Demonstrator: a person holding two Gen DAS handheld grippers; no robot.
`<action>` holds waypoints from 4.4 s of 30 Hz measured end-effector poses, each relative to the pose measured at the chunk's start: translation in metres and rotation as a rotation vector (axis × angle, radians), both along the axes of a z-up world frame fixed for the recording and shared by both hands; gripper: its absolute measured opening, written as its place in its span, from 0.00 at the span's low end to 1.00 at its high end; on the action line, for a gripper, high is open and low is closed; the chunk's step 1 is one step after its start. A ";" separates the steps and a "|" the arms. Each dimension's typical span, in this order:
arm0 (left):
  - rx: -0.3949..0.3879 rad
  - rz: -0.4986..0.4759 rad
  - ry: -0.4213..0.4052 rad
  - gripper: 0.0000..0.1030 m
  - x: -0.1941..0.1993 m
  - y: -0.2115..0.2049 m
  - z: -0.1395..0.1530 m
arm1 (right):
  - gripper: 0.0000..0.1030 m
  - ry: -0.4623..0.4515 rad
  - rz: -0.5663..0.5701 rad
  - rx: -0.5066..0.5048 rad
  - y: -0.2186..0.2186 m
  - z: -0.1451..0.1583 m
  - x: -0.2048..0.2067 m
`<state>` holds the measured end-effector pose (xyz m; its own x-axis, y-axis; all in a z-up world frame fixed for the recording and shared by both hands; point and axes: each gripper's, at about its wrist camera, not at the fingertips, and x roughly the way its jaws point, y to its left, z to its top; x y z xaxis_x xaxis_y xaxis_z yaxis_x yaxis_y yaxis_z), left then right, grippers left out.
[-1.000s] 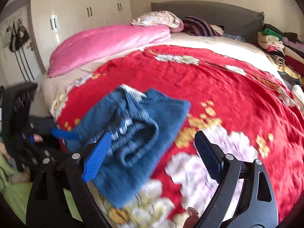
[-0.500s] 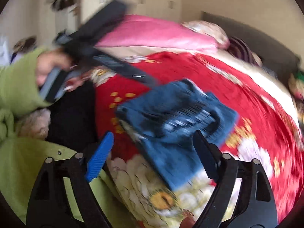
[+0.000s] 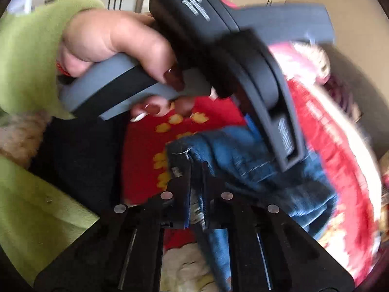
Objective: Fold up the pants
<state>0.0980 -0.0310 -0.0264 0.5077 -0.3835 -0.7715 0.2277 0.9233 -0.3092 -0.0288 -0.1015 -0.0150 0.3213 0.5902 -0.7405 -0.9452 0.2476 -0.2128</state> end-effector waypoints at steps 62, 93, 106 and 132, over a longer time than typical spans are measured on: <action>0.027 0.143 -0.249 0.94 -0.067 0.035 0.073 | 0.91 -0.047 -0.606 0.413 -0.135 0.098 0.049; 0.005 0.126 -0.040 0.95 -0.020 0.017 -0.008 | 0.54 0.468 -0.796 0.276 -0.132 -0.001 0.133; 0.007 0.097 -0.036 0.77 -0.004 0.007 -0.017 | 0.54 0.535 -0.769 0.279 -0.110 -0.020 0.145; 0.019 0.094 -0.174 0.31 -0.019 -0.002 0.031 | 0.16 0.261 -0.599 0.342 -0.063 0.041 0.124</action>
<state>0.0787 -0.0326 0.0049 0.6673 -0.3140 -0.6754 0.1885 0.9485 -0.2547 0.0948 -0.1645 0.0264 0.4998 0.5801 -0.6432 -0.6363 0.7498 0.1817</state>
